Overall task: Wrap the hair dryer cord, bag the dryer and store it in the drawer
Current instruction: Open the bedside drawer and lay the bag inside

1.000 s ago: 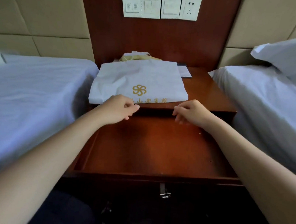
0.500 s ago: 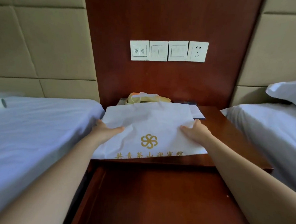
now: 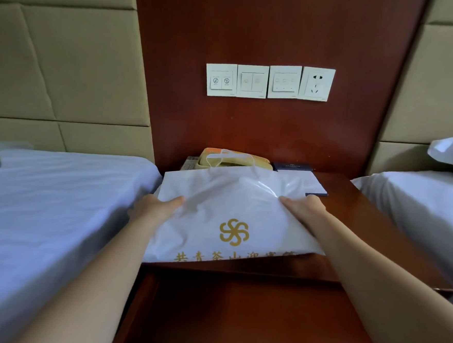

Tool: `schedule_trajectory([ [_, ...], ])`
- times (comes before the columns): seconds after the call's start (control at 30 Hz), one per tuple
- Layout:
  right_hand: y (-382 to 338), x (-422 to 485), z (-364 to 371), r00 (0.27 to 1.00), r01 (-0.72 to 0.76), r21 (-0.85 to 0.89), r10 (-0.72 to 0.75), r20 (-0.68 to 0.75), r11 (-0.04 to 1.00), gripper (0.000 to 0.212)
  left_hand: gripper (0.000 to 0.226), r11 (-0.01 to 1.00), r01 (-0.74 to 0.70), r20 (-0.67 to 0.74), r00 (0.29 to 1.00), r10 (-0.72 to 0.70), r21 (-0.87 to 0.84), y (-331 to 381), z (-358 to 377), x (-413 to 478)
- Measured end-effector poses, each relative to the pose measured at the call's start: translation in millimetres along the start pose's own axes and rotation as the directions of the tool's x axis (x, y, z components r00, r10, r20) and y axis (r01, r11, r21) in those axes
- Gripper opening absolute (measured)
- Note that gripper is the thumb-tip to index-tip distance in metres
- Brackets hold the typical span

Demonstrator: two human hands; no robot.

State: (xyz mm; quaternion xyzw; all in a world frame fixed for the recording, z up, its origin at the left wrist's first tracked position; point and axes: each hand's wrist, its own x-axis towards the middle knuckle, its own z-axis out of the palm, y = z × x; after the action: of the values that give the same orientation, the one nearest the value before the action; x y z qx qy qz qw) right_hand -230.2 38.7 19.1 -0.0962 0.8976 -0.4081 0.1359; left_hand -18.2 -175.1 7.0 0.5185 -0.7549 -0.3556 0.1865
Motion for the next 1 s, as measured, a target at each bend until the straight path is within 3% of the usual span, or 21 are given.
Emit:
schedule_trajectory([
  [0.23,6.5,-18.9,-0.4,0.989,0.117,-0.145,-0.128,-0.075,0.983,0.043,0.101,0.973,-0.017,0.051,0.999,0.005,0.23,0.0,3.2,-15.9],
  [0.37,28.3,-31.4,-8.1,0.96,0.238,-0.174,-0.258,-0.108,0.956,0.034,0.117,0.982,0.045,0.056,0.997,-0.056,0.183,0.6,4.9,-26.7],
  [0.53,50.3,-42.9,-18.1,0.941,0.28,-0.15,-0.302,-0.154,0.948,0.023,0.08,0.989,0.074,0.125,0.991,-0.058,-0.128,8.1,3.4,-45.6],
  [0.7,56.0,-59.7,-41.4,0.919,0.336,-0.05,-0.338,-0.203,0.941,0.026,0.043,0.902,0.06,0.076,0.997,-0.031,-0.427,9.1,-6.0,-76.5],
  [0.8,62.8,-82.2,-65.5,0.907,0.384,0.052,-0.366,-0.208,0.922,0.021,0.02,0.86,0.01,0.06,0.998,0.024,-0.51,7.2,-22.4,-119.4],
  [1.0,101.3,-141.7,-102.2,0.882,0.432,0.114,-0.394,-0.258,0.894,0.038,0.02,0.832,-0.074,0.054,0.991,0.124,-0.55,-10.0,-49.1,-195.7],
])
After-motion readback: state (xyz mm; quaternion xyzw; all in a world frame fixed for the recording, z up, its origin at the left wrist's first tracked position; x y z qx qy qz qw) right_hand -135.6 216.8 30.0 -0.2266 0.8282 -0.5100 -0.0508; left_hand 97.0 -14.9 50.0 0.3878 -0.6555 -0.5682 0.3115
